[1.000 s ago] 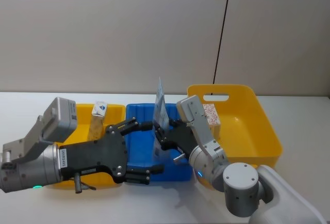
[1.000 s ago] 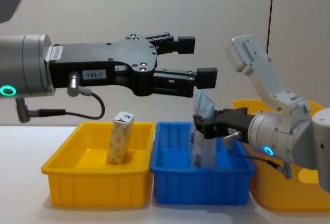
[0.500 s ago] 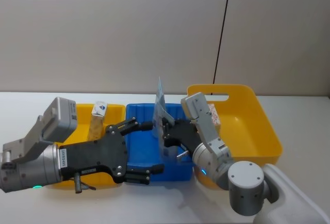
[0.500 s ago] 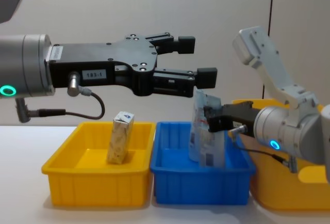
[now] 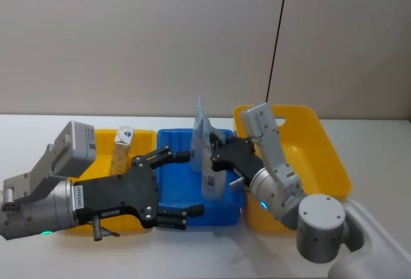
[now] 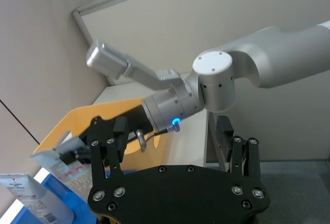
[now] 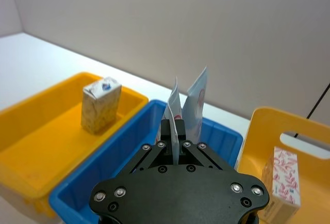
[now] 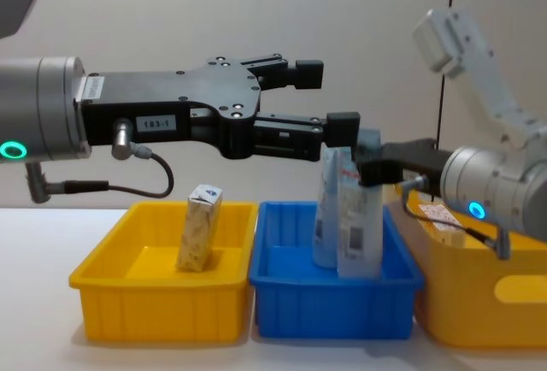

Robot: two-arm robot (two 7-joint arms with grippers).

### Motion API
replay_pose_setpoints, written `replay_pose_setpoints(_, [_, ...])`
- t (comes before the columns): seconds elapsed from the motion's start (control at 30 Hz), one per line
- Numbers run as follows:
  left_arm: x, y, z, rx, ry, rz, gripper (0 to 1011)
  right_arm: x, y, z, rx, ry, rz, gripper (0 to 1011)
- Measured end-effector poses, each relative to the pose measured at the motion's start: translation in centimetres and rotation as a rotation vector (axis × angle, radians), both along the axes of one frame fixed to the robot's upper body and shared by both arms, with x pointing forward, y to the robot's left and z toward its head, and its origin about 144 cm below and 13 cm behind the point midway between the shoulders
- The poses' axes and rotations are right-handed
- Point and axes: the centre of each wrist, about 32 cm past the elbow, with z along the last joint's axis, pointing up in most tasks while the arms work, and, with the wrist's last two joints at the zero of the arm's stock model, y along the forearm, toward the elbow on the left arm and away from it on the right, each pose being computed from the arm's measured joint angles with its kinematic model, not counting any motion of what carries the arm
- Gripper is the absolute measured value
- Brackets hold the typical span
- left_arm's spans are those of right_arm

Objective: Bimanual collaborative sorting of washing and personal care products

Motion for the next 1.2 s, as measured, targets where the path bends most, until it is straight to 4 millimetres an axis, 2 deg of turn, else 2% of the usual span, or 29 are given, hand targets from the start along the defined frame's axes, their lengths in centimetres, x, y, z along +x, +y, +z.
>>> replay_pose_setpoints(0.47, [0.0,0.0,0.0,0.0,0.0,0.0,1001,-0.5,-1.4,3.8,0.124,-0.091,0.027,5])
replay_pose_setpoints(0.8, [0.0,0.0,0.0,0.0,0.0,0.0,1001,-0.5,-4.2,6.3,0.195,-0.174,-0.006,5])
replay_pose_setpoints(1.03, [0.0,0.0,0.0,0.0,0.0,0.0,1002,-0.4,-6.2,6.6,0.203,-0.194,-0.043,4])
replay_pose_setpoints(1.2, [0.0,0.0,0.0,0.0,0.0,0.0,1001,-0.4,-7.3,6.0,0.191,-0.176,-0.066,4])
